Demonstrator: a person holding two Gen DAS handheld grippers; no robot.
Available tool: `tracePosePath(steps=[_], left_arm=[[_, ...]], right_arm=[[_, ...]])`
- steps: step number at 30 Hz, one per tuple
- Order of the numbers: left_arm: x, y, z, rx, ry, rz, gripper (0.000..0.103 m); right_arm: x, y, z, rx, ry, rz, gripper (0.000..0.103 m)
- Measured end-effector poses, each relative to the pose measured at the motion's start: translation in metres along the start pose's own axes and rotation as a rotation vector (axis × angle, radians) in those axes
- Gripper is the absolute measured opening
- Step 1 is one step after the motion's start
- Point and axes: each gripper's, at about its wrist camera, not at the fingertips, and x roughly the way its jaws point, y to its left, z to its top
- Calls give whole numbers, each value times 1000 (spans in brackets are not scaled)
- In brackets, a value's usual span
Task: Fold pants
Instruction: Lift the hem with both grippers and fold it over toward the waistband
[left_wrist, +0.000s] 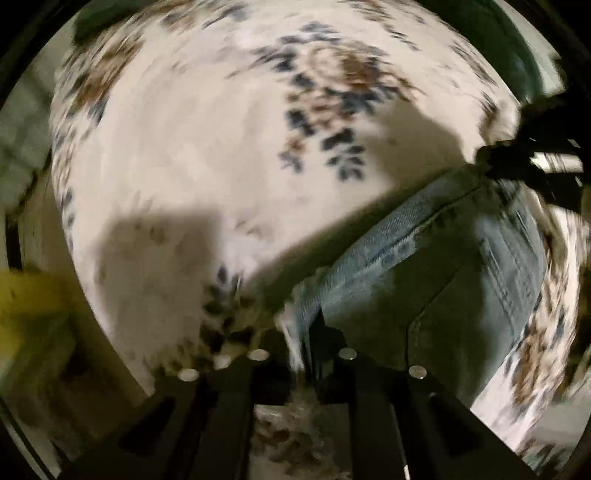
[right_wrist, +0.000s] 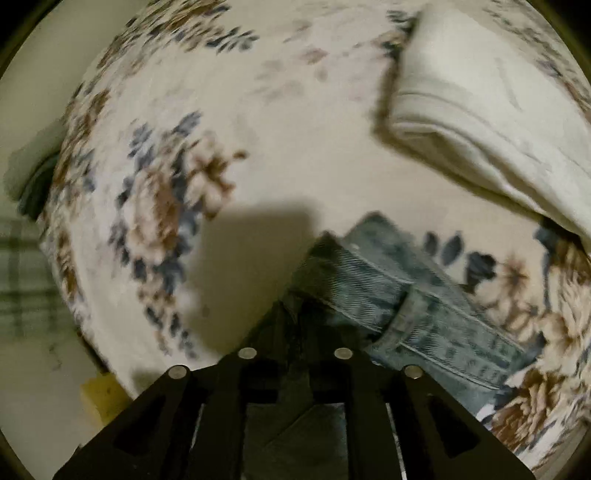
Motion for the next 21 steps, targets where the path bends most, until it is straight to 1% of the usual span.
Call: tracePosePath(steps=[1,2,3,4,5,6,7,9,10,11,12,13,14,16,17,18,19,21], left_arm=[[-4,7,-5,-50,-1,-13,25],[-7,10,-7,-71,-6,-19,45],[-15,14,-11,-107,-17,-21,79],[-21,15,-16,-128,-29,-14,92],[-29,16,-21,-149,-49,-11,96],[-36,16,-27,-172,-61,-21,96],[-43,15,-34,-199,-63,-38,96],[-52,10,-53,-273,-46,-100,96],[-53,8,-65,-320,-31,-148,96],[-53,0,-74,-358,-19,-183,96],[-50,-9,-90,-413,4,-234,96],[-41,-18,-105,-474,39,-288,96],[-33,-25,-111,-513,64,-317,96],[-7,-31,-135,-656,131,-378,96],[0,-32,-141,-704,135,-396,96],[12,-30,-150,-791,133,-419,96],[18,-29,-154,-839,132,-431,96],[28,-24,-159,-941,100,-458,96]], right_arm=[[-6,-1,-4,-15,18,50,47],[-12,-3,-9,-25,24,87,64],[-24,-8,-17,-38,14,111,75],[-31,-12,-23,-47,7,119,80],[-39,-17,-31,-57,2,131,89],[-46,-28,-39,-59,2,142,99],[-55,-44,-52,-54,1,149,102],[-62,-66,-67,-52,6,147,103],[-66,-83,-78,-53,14,137,103],[-68,-97,-86,-51,19,137,103],[-68,-107,-90,-45,22,138,103],[-69,-122,-97,-33,24,139,103],[-69,-136,-102,-21,24,149,103],[-61,-160,-108,2,25,174,103],[-56,-165,-108,12,28,185,103],[-50,-175,-110,22,39,213,103],[-45,-181,-111,30,45,234,103],[-34,-190,-110,45,52,285,103]])
